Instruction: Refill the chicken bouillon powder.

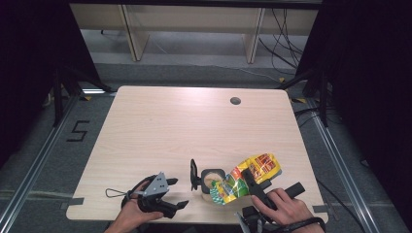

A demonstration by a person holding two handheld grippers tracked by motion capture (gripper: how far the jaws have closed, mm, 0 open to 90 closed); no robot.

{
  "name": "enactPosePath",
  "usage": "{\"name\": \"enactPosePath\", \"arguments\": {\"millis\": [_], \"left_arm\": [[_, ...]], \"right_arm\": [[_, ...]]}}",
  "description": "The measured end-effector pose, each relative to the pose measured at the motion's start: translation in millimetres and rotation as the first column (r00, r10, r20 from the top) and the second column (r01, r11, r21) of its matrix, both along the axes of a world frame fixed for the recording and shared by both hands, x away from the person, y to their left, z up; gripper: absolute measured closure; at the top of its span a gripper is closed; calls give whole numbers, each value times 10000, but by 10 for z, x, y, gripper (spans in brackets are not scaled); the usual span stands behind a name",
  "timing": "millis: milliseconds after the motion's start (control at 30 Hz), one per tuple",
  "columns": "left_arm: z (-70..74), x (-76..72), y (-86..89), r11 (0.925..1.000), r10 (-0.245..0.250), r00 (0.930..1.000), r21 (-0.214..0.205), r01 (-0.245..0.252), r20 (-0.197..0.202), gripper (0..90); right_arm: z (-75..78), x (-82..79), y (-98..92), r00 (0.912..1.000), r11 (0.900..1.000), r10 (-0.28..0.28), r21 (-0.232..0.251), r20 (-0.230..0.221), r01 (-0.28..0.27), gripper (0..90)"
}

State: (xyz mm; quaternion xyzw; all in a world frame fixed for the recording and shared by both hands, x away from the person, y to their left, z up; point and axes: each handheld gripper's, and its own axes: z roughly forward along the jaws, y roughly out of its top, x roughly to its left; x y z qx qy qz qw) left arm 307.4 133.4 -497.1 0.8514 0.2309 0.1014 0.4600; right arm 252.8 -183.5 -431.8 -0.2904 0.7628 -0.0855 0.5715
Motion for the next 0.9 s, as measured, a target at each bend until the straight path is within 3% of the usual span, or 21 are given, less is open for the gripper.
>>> {"name": "enactPosePath", "arguments": {"millis": [100,133,267,400,433,500,600,667,767,833,900], "left_arm": [[-4,-6,-14,9997,103,9999,-228,-104,-52,184],[0,0,-2,10000,34,10000,-8,-34,18,184],[1,-4,-14,9996,47,10000,-272,-46,45,184],[0,-4,-11,9998,55,10000,-179,-54,31,184],[3,-1,-11,9999,10,10000,-171,-9,80,184],[-2,-11,-17,9997,28,9999,-253,-30,-110,184],[-2,-2,-14,9998,46,10000,-168,-46,-36,185],[-10,-15,-28,9994,123,9999,-323,-126,-93,185],[2,-11,-19,9997,53,10000,-250,-54,-18,185],[9,-1,-3,10000,57,9999,14,-57,103,185],[-2,-10,-16,9998,29,10000,-219,-31,-87,185]], "right_arm": [[-7,1,5,10000,9999,-6,-101,-1,6,499],[-13,5,7,10000,10000,0,-87,-39,0,499],[-9,3,4,10000,9999,-10,-103,-18,10,499],[-5,-11,-1,9999,9999,-119,38,78,118,500],[6,-4,9,9999,9996,58,-265,97,-55,499],[0,-8,15,9999,9996,69,-257,122,-66,500],[2,-15,30,9996,9995,163,-275,245,-157,500],[-17,-30,38,9997,10000,84,-40,207,-83,501],[-12,-24,41,9997,9998,180,-5,151,-180,503],[1,-17,32,9998,9999,115,-71,147,-114,503],[20,-22,31,9999,9999,-31,-108,115,32,503]]}}
